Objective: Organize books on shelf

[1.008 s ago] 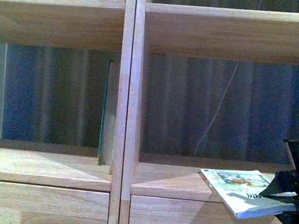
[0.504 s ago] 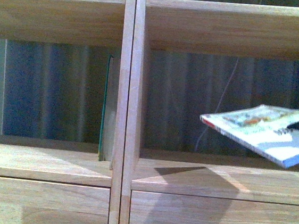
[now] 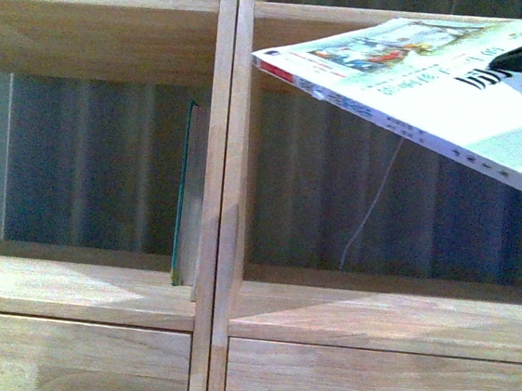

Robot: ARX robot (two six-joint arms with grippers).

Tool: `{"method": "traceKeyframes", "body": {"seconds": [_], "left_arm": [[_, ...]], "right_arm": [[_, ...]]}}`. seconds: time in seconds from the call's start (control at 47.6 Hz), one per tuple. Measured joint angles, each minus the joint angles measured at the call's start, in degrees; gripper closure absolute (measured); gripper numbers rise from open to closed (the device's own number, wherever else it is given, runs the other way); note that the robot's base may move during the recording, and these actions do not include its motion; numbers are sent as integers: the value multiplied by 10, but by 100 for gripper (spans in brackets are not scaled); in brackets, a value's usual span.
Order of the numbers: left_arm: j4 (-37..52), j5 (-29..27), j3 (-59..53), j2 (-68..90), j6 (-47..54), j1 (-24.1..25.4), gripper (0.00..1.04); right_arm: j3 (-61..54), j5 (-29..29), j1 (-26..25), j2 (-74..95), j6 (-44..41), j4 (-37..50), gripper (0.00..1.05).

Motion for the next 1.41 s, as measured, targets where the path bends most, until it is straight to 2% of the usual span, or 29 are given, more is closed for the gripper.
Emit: {"method": "traceKeyframes", "body": {"seconds": [0.042,0.084,0.147,0.189,0.252,0.336,0.441,0.525,0.651,0.798,0.924,1.071,1.407], "left_arm": [[0,3,0,0,-3,1,7],[1,38,2,9,-29,11,7],[42,131,11,64,-100,52,7],[104,214,32,140,-181,90,7],[180,303,69,221,-269,111,7],[249,378,96,278,-337,113,7],[331,428,111,330,-401,110,7],[402,429,125,373,-460,90,7],[466,392,144,422,-506,37,7],[540,353,158,475,-536,-40,7],[592,344,172,512,-551,-81,7],[641,341,205,555,-567,-105,7],[649,337,259,591,-572,-108,7]], "right_arm": [[0,7,18,-1,-5,-4,90],[0,12,31,-1,-12,-7,90],[0,21,45,0,-20,-7,90],[0,23,57,0,-28,-8,90],[0,24,70,-1,-35,-10,90],[0,29,80,-1,-43,-10,90],[3,35,93,-1,-47,-11,90],[9,42,109,-1,-49,-12,90],[16,54,135,-1,-54,-13,90],[21,60,163,-1,-59,-14,90],[21,69,183,-1,-62,-19,90],[21,72,210,-1,-73,-20,90],[16,84,245,-1,-77,-20,90]]}}
